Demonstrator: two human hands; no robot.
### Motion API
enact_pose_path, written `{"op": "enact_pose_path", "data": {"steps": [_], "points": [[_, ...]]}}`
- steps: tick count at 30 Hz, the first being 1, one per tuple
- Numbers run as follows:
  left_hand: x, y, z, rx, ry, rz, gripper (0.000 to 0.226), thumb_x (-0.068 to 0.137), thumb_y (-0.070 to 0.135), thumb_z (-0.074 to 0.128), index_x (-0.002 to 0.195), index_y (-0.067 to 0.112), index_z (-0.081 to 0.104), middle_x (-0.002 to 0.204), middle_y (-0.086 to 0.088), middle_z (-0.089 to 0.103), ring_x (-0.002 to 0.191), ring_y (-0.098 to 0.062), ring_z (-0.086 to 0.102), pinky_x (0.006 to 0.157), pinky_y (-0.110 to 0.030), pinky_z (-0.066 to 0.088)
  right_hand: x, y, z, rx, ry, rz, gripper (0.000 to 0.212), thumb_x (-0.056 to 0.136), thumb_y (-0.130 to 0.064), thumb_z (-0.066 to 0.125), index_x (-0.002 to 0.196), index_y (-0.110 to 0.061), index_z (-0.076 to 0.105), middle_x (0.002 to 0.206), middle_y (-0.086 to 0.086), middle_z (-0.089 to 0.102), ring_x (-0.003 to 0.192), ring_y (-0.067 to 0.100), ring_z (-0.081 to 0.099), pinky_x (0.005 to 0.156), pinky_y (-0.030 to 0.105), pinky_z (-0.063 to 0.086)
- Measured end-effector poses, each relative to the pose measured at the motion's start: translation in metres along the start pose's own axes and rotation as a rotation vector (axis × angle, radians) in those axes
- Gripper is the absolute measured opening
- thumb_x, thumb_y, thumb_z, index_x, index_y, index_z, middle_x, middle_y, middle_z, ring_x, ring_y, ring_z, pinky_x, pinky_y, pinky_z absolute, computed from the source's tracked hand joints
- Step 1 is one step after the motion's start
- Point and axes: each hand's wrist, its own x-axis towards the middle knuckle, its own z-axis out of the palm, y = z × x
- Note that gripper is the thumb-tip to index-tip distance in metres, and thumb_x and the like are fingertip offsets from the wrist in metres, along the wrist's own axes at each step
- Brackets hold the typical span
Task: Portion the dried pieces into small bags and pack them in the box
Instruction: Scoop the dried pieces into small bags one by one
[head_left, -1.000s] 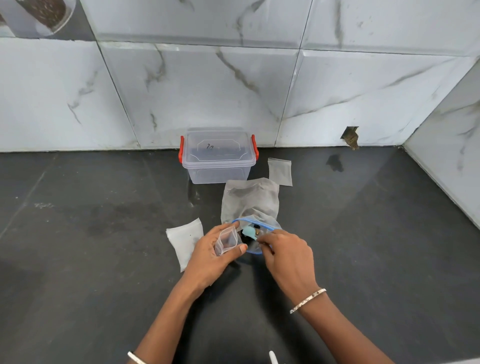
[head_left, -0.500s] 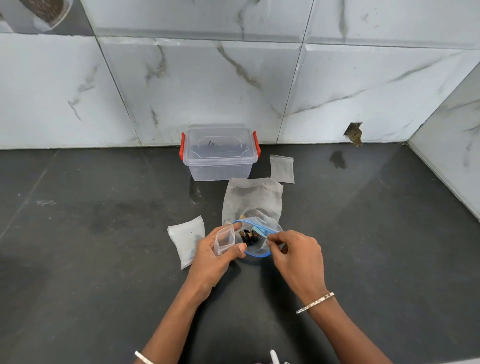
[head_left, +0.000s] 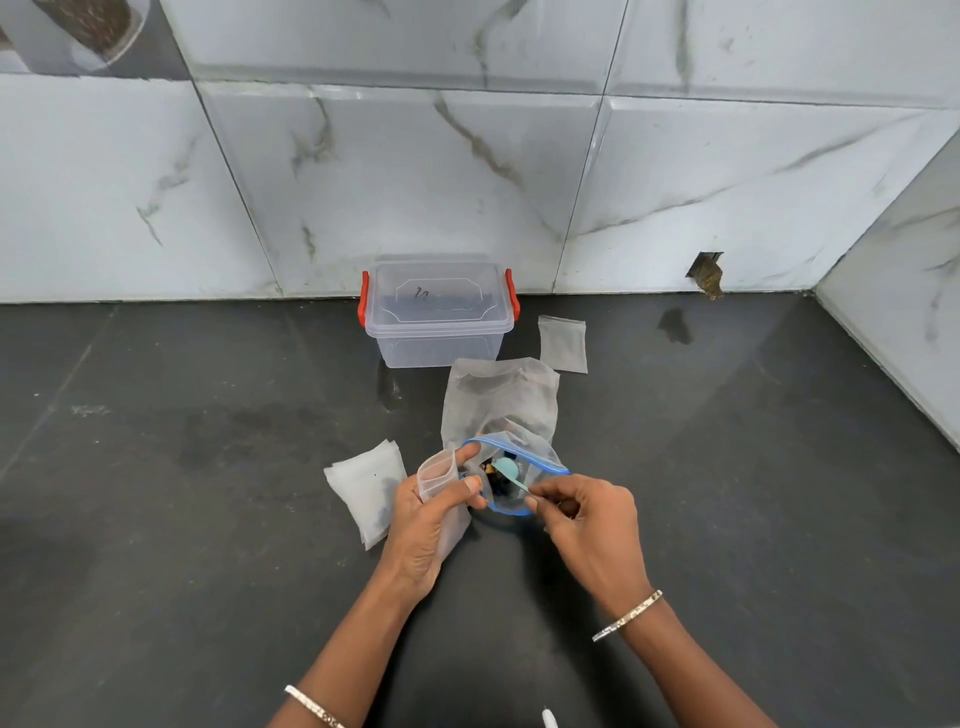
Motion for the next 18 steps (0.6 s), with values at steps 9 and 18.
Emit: {"op": "enact_pose_path", "data": {"steps": [9, 18], "points": [[-0.002, 0.008, 0.008, 0.014, 0.013, -0.024, 0.019, 0.078, 0.005, 0.070, 0.088, 0.015, 0.084, 0.099, -0.027, 0.067, 0.093, -0.017, 0.068, 0.085, -0.023, 0.055, 0.009, 0.000, 0.001, 0.020, -0.024, -0.017, 0.010, 0.077, -0.015, 0.079, 0.081, -0.024, 0.079, 0.061, -0.020, 0.067, 0.056, 0.003, 0.065, 0.065, 0.027, 0.057], [0.001, 0.009, 0.008, -0.038, 0.026, -0.023, 0.025, 0.077, 0.009, 0.070, 0.098, 0.013, 0.083, 0.099, -0.008, 0.071, 0.085, -0.014, 0.068, 0.079, -0.019, 0.056, 0.016, 0.001, 0.006, -0.354, 0.087, -0.342, 0.016, 0.076, -0.020, 0.075, 0.087, -0.030, 0.077, 0.084, -0.011, 0.075, 0.074, 0.016, 0.071, 0.053, 0.032, 0.056]]}}
